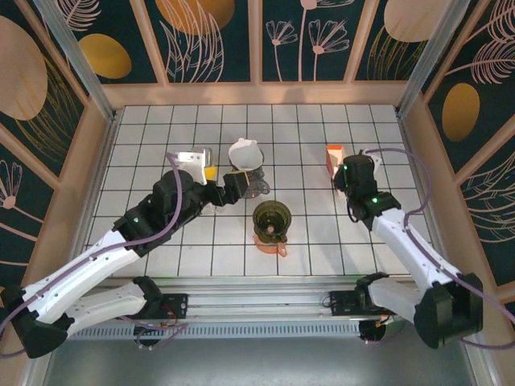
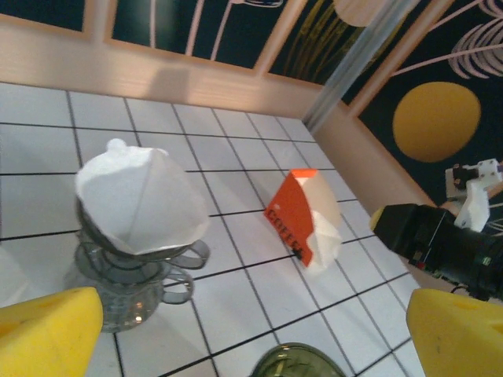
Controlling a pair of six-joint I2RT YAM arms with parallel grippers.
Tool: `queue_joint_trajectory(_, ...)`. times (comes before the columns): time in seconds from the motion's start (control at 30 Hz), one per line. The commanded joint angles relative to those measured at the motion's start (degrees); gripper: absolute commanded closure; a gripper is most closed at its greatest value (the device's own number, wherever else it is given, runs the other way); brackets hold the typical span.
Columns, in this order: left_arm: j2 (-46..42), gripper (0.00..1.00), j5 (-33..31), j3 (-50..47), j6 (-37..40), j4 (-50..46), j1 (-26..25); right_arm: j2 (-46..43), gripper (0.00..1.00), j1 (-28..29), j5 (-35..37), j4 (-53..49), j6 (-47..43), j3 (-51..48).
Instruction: Place the coffee filter in the dripper
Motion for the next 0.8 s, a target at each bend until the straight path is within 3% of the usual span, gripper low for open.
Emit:
queue_joint_trajectory(0.0,0.22,0.01,-4.00,-1.68,2.02,-0.83,-0.33,5.77,0.61,-2.19,-1.53,1.46,-3.31,4.17)
queue_joint_trajectory(0.17,-0.45,0.01,-4.81,-3.26,2.54,-1.46,-0.33,9.20,0.63,-3.44,-6.44,0.42,-4.99,4.20)
queue_joint_trajectory(0.47,-1.14,0.01,-5.02,-5.54,2.87,-0.15,-0.34,15.28,0.53,-0.57,-7.01,-1.36,-9.74,4.26)
queue_joint_trajectory(0.6,-0.73,0.01,-4.60,-5.72,2.75,-0.18,-0.38,18.14,0.47,1.06,-3.81,-1.27,-10.58,5.88)
queue_joint_trajectory(0.77,-0.82,0.01,-5.07,-5.75,2.56,-0.41,-0.34,20.51,0.51,1.39,-0.65,-0.91,-10.38,7.15)
